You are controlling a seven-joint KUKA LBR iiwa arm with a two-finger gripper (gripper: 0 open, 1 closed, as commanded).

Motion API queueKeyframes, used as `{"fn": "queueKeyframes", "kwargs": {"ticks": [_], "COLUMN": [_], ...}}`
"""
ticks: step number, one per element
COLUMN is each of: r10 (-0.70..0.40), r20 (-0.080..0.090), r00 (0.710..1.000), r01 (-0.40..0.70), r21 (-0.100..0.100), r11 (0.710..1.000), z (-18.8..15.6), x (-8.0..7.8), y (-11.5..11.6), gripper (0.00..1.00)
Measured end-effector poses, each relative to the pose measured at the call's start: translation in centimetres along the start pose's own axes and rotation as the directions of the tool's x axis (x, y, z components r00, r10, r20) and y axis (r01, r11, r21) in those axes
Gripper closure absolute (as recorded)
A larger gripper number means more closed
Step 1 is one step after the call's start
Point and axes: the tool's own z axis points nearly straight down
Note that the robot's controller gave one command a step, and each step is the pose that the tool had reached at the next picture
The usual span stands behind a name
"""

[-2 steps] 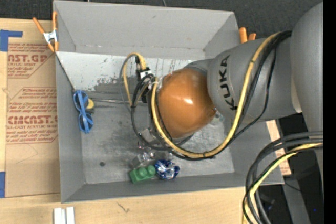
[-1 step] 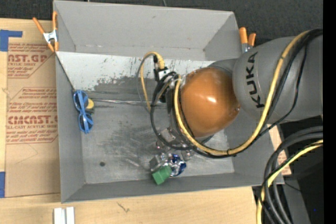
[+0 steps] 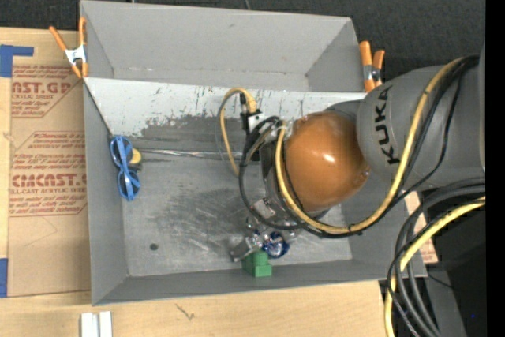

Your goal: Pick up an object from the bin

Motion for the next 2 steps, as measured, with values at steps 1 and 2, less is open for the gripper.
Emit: {"fn": "queueKeyframes", "kwargs": {"ticks": [1,2], "r10": [-0.002,0.033], "r20": [-0.008,-0.007], "r00": [1.0,0.999], "r01": [0.002,-0.033], "r21": [0.005,0.004], "r11": [1.0,0.999], "z": [-0.3,-14.7], "x": [0.2,-0.7], "y": [-0.2,-0.4], "gripper": [1.0,1.0]}}
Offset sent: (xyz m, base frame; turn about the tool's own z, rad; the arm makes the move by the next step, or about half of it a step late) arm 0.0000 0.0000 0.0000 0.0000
